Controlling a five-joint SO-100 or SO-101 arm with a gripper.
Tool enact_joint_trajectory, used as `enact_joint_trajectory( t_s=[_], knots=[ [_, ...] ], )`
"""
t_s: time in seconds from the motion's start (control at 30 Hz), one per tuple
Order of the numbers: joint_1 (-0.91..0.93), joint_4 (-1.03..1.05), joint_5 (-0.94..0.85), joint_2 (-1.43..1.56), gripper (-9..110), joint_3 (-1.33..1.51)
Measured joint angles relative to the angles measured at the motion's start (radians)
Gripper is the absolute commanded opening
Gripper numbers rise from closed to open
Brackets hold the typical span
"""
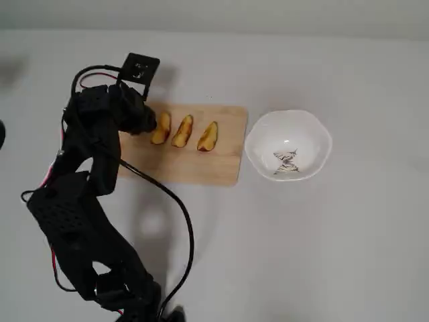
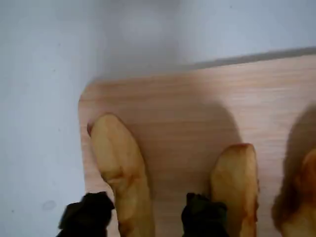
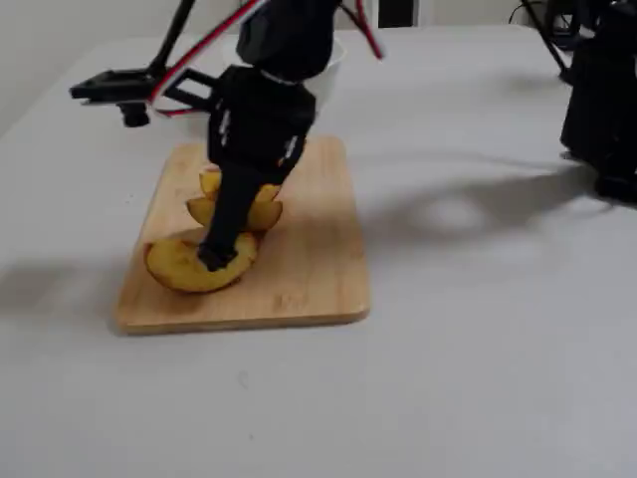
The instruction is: Pick up the leftmost apple slice from the cutting board and place it into the bowl
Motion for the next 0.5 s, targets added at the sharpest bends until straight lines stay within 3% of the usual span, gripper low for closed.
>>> enact_joint_trajectory(
  t_s=[0.13,0.33,0.5],
  knots=[
    [-0.015,0.000,0.031,-0.032,0,-0.038],
    [-0.031,0.029,0.115,-0.086,0,-0.130],
    [-0.038,0.132,0.293,-0.091,0,-0.313]
  ],
)
